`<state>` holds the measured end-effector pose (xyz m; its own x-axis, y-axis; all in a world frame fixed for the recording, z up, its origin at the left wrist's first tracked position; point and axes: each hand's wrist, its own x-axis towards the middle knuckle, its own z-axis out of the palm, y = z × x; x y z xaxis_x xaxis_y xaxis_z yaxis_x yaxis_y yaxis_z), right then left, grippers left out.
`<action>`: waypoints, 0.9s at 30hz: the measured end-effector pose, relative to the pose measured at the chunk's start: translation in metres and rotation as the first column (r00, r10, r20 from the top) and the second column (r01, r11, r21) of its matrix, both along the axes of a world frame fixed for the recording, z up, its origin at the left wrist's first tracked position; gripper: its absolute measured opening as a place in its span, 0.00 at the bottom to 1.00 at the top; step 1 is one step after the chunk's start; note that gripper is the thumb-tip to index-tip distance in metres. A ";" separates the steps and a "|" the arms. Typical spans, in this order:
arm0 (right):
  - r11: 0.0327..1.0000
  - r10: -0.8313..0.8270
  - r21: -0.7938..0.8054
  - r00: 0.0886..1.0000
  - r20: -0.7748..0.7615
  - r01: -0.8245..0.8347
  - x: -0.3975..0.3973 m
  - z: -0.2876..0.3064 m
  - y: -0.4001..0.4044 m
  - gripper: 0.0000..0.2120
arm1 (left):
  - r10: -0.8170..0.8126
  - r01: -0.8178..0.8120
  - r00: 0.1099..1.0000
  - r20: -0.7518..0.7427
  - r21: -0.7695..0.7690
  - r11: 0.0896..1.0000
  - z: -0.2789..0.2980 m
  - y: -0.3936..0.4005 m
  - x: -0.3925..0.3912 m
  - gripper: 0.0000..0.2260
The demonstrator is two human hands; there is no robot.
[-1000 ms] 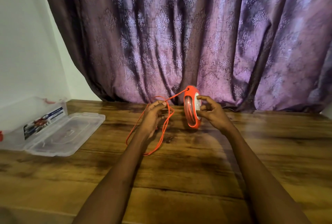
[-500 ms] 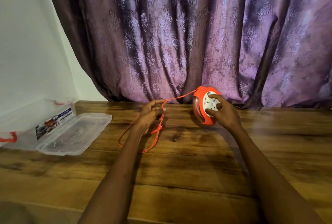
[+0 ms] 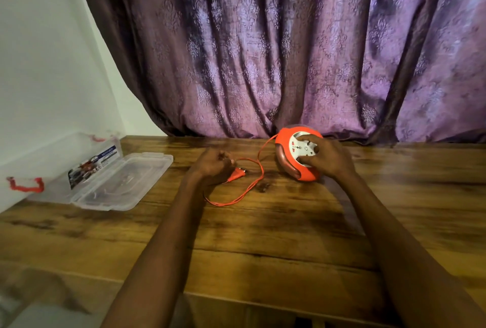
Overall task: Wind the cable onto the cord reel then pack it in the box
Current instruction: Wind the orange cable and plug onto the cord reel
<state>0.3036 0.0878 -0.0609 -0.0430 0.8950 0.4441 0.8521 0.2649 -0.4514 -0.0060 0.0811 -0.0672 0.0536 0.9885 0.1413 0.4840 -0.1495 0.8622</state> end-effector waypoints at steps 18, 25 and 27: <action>1.000 0.015 -0.025 1.000 0.025 -0.014 -0.009 0.003 -0.006 0.27 | 0.175 -0.166 0.969 0.172 -0.060 0.984 0.006 -0.043 -0.020 0.05; 1.000 -0.009 -0.020 0.999 -0.037 0.008 -0.011 0.003 -0.007 0.28 | 0.173 -0.162 0.918 0.356 -0.062 0.985 0.020 -0.056 -0.046 0.05; 0.999 -0.024 -0.041 0.998 -0.050 0.022 -0.013 0.003 -0.008 0.28 | 0.195 -0.196 0.899 0.393 -0.038 0.980 0.016 -0.059 -0.055 0.10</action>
<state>0.2908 0.0801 -0.0576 -0.0003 0.9127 0.4086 0.8337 0.2259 -0.5039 -0.0606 0.0223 -0.0511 -0.2011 0.9730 0.1136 0.1258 -0.0893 0.9880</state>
